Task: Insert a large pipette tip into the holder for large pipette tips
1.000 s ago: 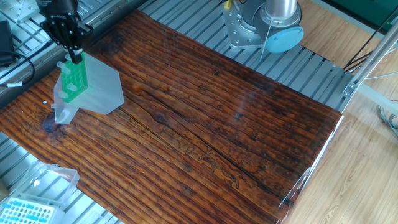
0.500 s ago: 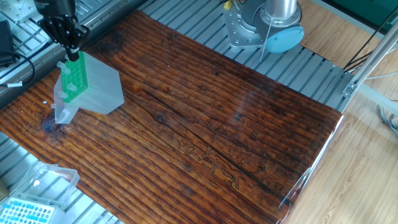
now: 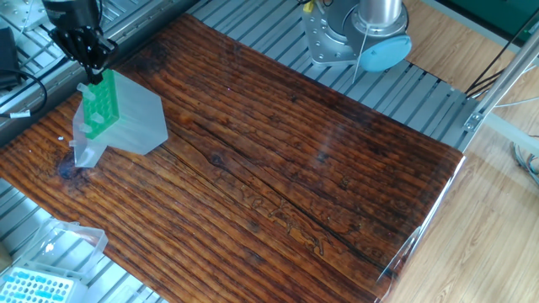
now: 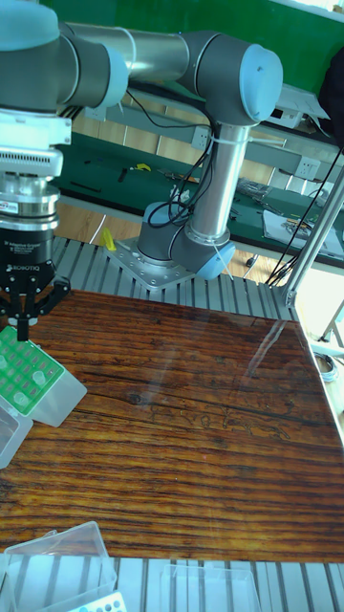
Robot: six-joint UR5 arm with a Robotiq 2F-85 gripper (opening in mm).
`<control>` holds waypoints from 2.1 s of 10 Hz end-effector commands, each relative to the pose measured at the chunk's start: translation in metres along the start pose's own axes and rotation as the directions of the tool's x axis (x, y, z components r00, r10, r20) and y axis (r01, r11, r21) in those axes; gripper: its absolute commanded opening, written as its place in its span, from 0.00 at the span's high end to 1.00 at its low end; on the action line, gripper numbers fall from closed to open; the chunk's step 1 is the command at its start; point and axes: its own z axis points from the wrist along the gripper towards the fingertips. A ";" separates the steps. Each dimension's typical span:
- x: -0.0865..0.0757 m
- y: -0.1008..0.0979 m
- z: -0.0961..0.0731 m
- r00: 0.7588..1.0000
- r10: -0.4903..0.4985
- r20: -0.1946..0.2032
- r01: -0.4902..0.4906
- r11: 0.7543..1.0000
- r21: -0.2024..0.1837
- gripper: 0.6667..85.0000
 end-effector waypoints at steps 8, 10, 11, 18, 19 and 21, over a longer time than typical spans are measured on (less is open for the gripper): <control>0.004 0.005 0.018 1.000 0.023 0.004 -0.023 1.000 -0.010 1.00; 0.010 0.006 0.021 1.000 0.017 -0.012 -0.017 1.000 -0.009 1.00; 0.012 0.007 0.020 1.000 0.017 -0.014 -0.017 1.000 -0.008 1.00; 0.021 0.016 0.015 0.999 0.033 -0.028 -0.033 0.999 -0.022 1.00; 0.025 0.023 0.017 0.999 0.043 -0.032 -0.044 0.998 -0.033 1.00; 0.028 0.025 0.017 0.998 0.047 -0.042 -0.049 0.998 -0.032 1.00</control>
